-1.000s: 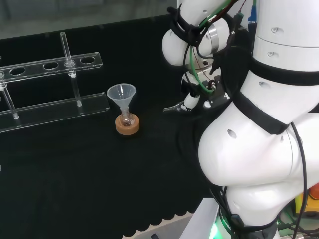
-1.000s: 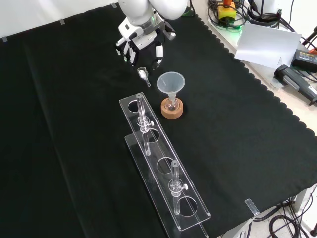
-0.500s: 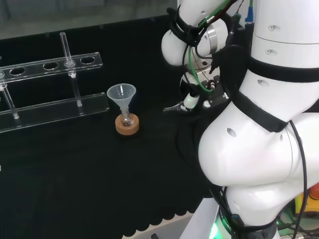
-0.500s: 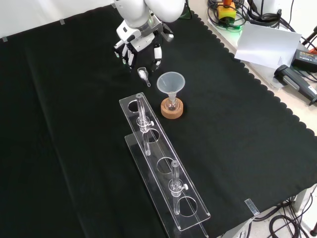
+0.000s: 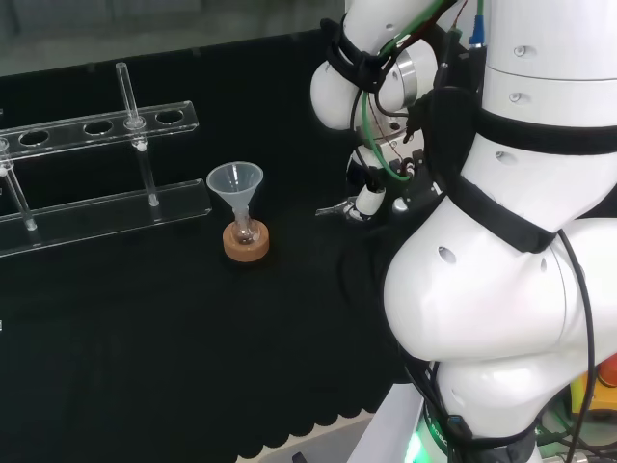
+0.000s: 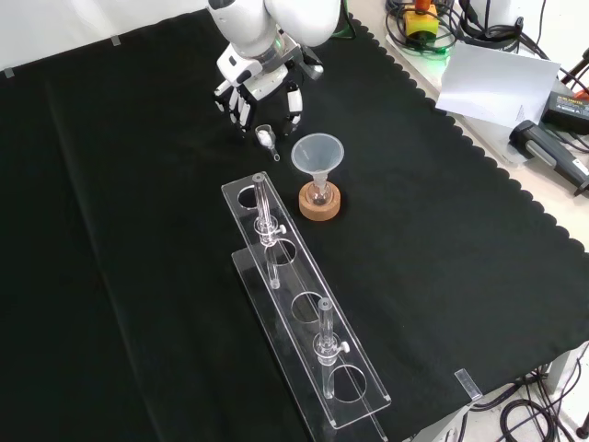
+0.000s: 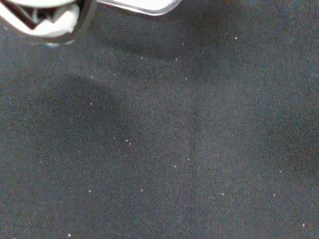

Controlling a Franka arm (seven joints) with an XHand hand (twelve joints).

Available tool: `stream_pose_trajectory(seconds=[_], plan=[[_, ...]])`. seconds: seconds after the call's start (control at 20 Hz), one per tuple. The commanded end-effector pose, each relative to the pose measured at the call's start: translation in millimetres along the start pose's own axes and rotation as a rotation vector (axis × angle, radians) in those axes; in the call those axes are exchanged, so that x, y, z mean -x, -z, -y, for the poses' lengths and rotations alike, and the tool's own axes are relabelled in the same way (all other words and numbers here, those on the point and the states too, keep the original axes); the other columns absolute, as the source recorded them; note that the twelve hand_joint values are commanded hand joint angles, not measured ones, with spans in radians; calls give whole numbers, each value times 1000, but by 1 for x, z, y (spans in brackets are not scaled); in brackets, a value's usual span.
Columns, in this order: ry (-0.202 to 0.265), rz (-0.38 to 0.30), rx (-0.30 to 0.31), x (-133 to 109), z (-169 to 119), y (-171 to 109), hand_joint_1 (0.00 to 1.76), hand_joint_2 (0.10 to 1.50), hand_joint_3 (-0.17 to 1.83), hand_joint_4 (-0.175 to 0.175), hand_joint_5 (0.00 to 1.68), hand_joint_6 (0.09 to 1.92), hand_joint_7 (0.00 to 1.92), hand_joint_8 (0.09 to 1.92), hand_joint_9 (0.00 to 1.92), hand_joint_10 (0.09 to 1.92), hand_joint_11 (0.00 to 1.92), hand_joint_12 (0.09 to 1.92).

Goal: Pick up the weighing funnel.

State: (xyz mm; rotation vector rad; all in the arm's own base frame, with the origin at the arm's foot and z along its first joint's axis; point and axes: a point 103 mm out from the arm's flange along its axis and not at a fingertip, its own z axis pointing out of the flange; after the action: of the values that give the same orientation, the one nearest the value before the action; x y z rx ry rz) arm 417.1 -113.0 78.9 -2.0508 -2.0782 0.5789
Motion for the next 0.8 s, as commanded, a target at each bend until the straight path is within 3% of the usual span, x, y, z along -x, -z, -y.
stream_pose_trajectory(seconds=[0.05, 0.8], plan=[[-2, 1, -10, 3, 2, -6, 823, 466, 643, 92, 724, 387, 1029, 267, 688, 373, 0, 1251], [-2, -11, -7, 6, -8, -7, 825, 461, 647, 91, 712, 390, 1024, 264, 687, 377, 0, 1250]])
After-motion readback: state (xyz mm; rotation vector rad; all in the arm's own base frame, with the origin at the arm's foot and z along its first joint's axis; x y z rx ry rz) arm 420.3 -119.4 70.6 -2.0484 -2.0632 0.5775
